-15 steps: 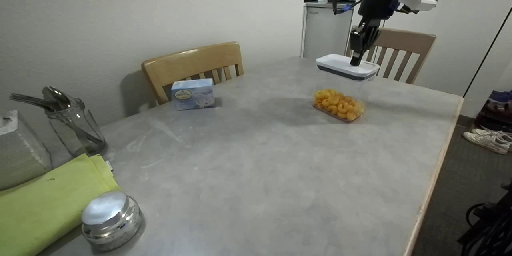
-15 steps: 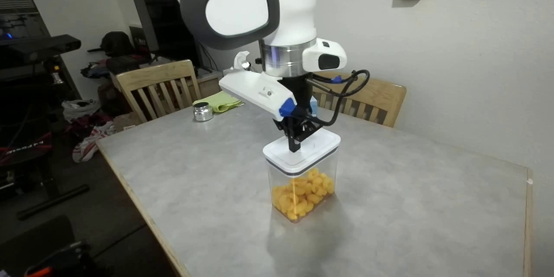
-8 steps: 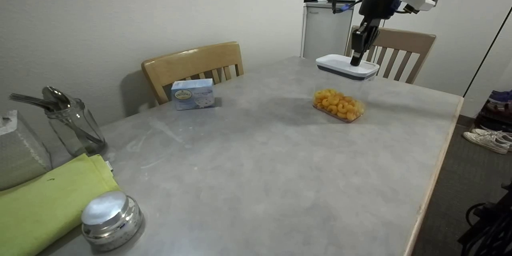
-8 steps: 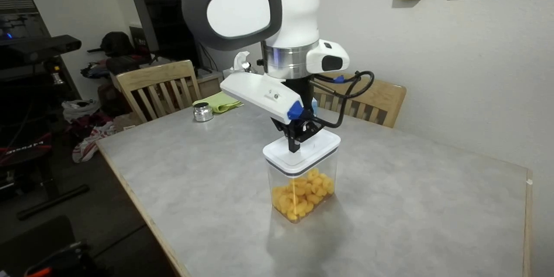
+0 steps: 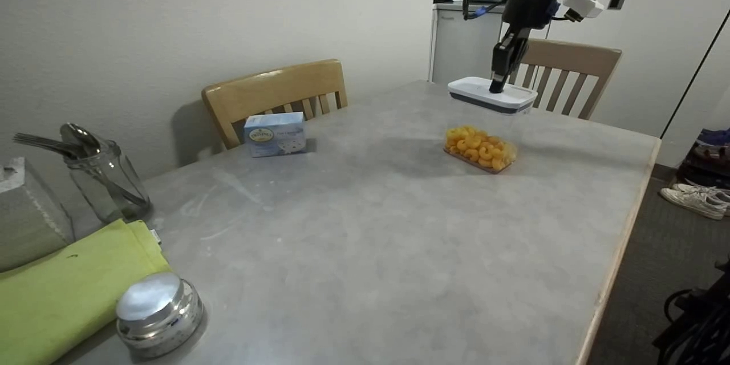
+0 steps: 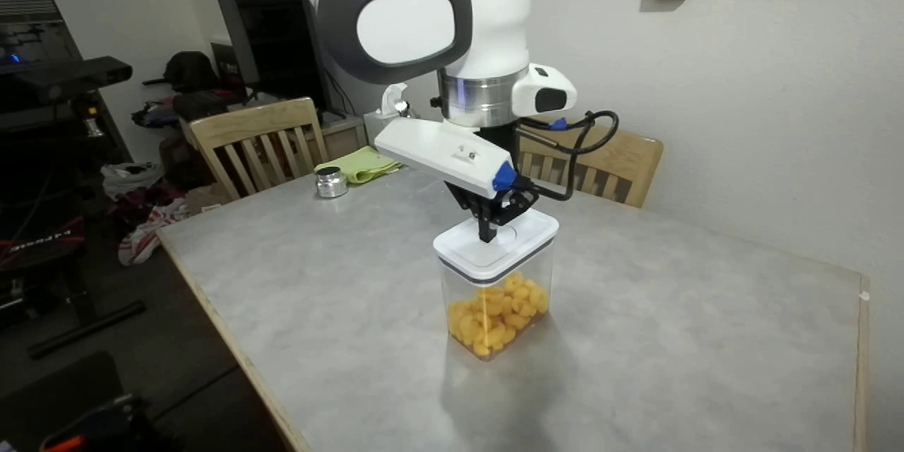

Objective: Remove the lid from the glass food container and put it on the table

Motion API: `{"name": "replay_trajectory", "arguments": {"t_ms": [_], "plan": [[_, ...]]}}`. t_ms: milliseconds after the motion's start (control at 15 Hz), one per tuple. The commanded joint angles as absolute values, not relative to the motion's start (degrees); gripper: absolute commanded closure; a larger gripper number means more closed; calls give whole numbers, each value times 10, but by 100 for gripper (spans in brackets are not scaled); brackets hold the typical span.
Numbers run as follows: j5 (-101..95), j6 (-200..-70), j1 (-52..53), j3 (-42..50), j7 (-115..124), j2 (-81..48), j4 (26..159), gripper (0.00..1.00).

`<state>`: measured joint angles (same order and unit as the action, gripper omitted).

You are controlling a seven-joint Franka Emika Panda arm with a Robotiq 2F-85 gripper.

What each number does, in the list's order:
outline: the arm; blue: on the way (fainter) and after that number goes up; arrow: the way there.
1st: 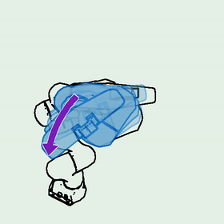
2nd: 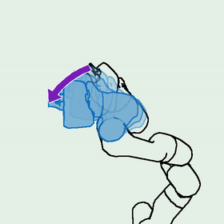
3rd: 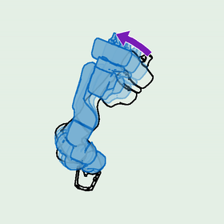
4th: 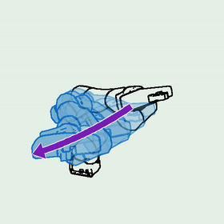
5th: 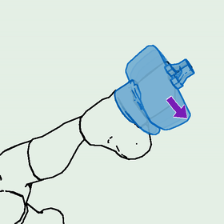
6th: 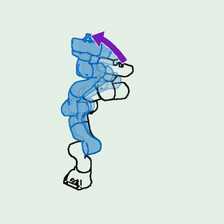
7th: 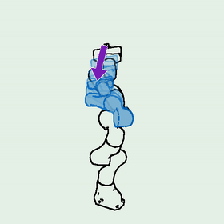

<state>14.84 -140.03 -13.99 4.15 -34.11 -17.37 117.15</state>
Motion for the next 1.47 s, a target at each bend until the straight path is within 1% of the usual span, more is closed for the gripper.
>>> {"name": "replay_trajectory", "arguments": {"t_ms": [0,267,667,800,933,1000,1400], "plan": [[151,-1424,-156,31,-371,-222,1155,100],[129,-1412,-156,42,-354,-230,1172,100],[150,-1409,-155,26,-365,-186,1156,100],[157,-1411,-156,19,-374,-174,1150,73],[159,-1413,-155,15,-376,-168,1139,61],[159,-1414,-155,14,-376,-167,1136,53],[149,-1424,-156,20,-373,-176,1130,11]]}}
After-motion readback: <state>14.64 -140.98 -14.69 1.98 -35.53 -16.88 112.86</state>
